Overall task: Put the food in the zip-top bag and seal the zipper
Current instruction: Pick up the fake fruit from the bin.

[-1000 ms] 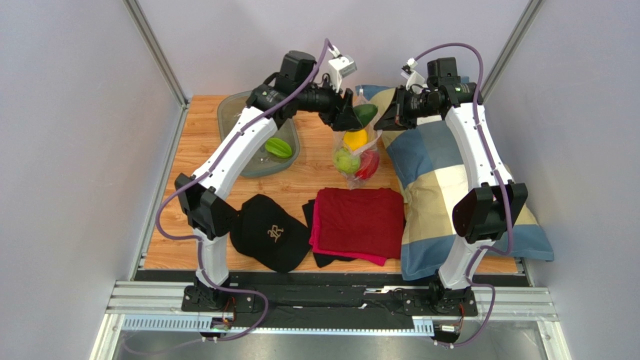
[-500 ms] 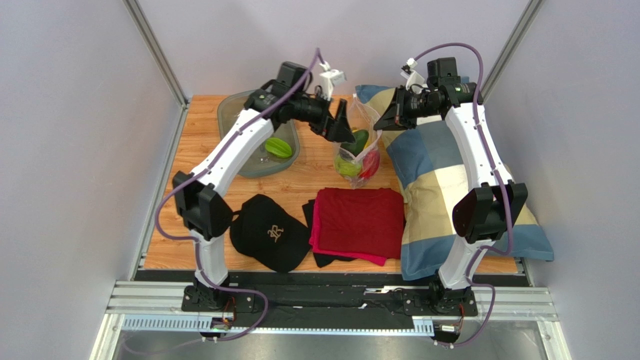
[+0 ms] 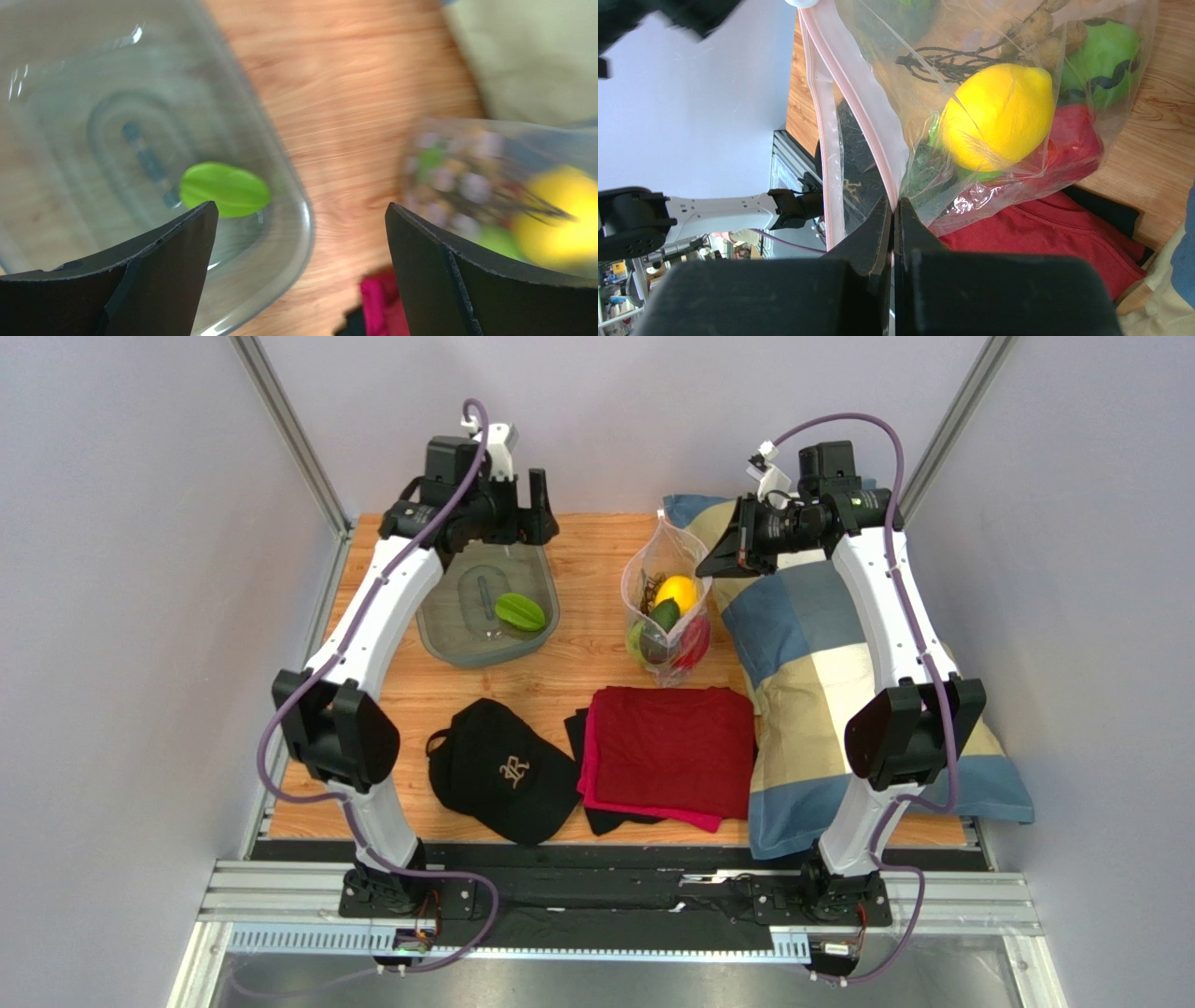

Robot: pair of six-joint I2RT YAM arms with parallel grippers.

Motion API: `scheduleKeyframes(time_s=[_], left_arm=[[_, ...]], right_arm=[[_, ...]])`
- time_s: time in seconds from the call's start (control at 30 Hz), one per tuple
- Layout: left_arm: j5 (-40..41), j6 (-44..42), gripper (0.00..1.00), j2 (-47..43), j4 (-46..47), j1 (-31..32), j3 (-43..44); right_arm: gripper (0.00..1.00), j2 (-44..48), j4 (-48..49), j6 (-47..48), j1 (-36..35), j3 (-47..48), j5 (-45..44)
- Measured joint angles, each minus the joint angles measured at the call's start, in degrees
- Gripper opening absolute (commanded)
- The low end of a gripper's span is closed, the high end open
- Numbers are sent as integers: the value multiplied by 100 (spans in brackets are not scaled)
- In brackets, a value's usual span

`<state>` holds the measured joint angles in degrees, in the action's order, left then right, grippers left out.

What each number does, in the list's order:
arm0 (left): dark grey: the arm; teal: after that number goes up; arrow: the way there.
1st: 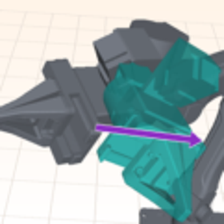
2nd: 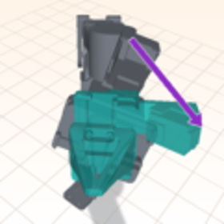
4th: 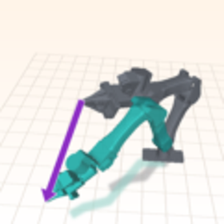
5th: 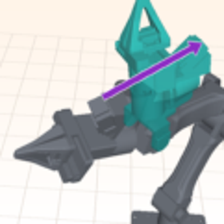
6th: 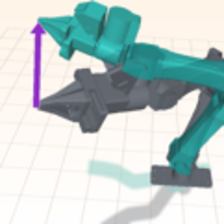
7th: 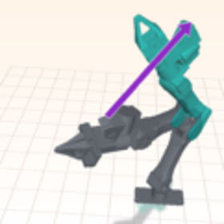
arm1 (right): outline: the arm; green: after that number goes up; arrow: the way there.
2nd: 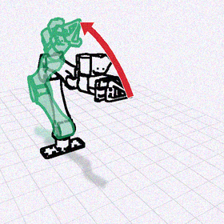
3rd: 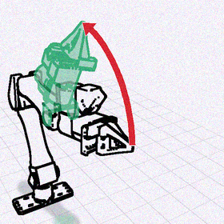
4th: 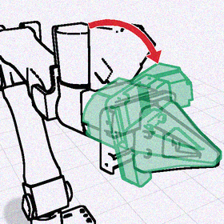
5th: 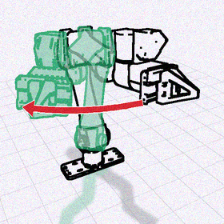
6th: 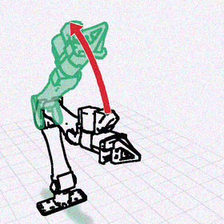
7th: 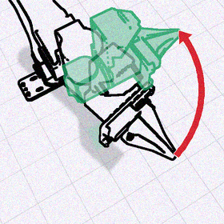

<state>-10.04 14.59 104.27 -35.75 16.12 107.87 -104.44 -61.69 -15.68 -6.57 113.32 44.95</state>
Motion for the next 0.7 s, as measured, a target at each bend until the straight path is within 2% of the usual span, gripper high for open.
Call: scheduleKeyframes(time_s=[0.17,0.3,0.57,0.7], left_arm=[[1231,496,91,925,-413,24,4],[1768,811,91,1526,-680,22,39],[1961,1309,92,2131,-817,-11,271],[1939,1436,98,2347,-817,-39,446]], right_arm=[[0,0,0,13,0,0,0],[0,0,-2,13,0,0,0],[0,0,-13,50,0,0,-2],[0,0,-15,55,0,0,-4]])
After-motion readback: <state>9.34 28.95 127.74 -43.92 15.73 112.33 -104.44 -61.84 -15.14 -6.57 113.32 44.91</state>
